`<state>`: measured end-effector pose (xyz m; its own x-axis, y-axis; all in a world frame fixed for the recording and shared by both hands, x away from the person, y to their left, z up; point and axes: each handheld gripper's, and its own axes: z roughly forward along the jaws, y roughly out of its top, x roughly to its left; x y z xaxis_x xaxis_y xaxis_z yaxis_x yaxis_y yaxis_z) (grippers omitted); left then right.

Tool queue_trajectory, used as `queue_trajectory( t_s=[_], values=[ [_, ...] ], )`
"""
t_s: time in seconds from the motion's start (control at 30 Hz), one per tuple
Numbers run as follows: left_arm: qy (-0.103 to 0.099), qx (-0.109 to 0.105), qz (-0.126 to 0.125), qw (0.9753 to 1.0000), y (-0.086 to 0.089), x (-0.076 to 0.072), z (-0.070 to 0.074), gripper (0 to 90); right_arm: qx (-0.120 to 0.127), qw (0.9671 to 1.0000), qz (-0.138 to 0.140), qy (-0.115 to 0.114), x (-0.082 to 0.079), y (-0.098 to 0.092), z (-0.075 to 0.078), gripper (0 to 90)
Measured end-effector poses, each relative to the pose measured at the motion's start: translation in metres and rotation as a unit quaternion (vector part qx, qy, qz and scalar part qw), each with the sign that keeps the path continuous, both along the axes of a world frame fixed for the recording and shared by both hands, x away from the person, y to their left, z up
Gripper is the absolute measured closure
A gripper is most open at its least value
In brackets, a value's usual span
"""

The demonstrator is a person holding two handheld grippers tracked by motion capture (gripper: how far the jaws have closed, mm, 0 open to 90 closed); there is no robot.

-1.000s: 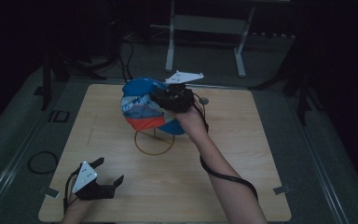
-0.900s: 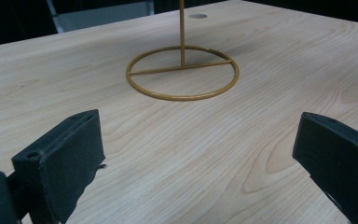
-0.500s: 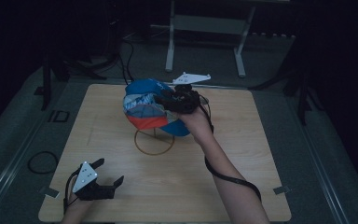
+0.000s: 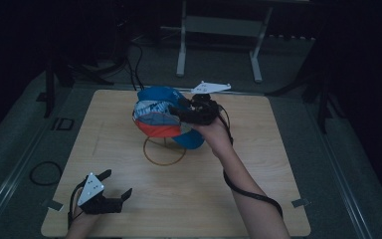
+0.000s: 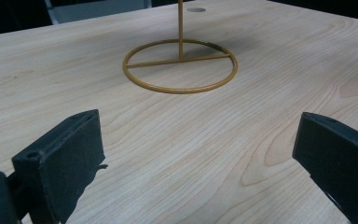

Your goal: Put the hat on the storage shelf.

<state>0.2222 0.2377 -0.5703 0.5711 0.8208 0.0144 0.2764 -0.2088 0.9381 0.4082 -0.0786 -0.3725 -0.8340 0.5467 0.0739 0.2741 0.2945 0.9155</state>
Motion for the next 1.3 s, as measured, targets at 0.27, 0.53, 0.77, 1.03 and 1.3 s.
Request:
queue_trajectory(
  t_s=[0.27,0.53,0.77,1.03,1.3],
  values=[
    [0.002,-0.003,0.002,1.0000,0.001,0.001,0.000,2.3,-0.002,0.9993,0.037,-0.011,-0.016,-0.010,-0.003,27.5],
    [0.002,-0.002,0.001,1.0000,0.000,0.001,-0.001,2.3,0.007,0.9986,0.048,-0.019,-0.030,-0.027,-0.014,14.3],
    [0.002,-0.003,0.003,1.0000,0.001,0.002,-0.001,2.3,-0.013,0.9982,0.050,-0.031,-0.037,-0.042,-0.031,13.8],
    [0.002,-0.004,-0.001,1.0000,0.000,0.004,-0.001,2.3,-0.024,0.9984,0.039,-0.032,-0.046,-0.059,-0.050,13.9],
    [0.002,-0.003,-0.001,1.0000,0.000,0.003,-0.001,2.3,-0.033,0.9986,0.036,-0.023,-0.055,-0.081,-0.070,13.9]
  ],
)
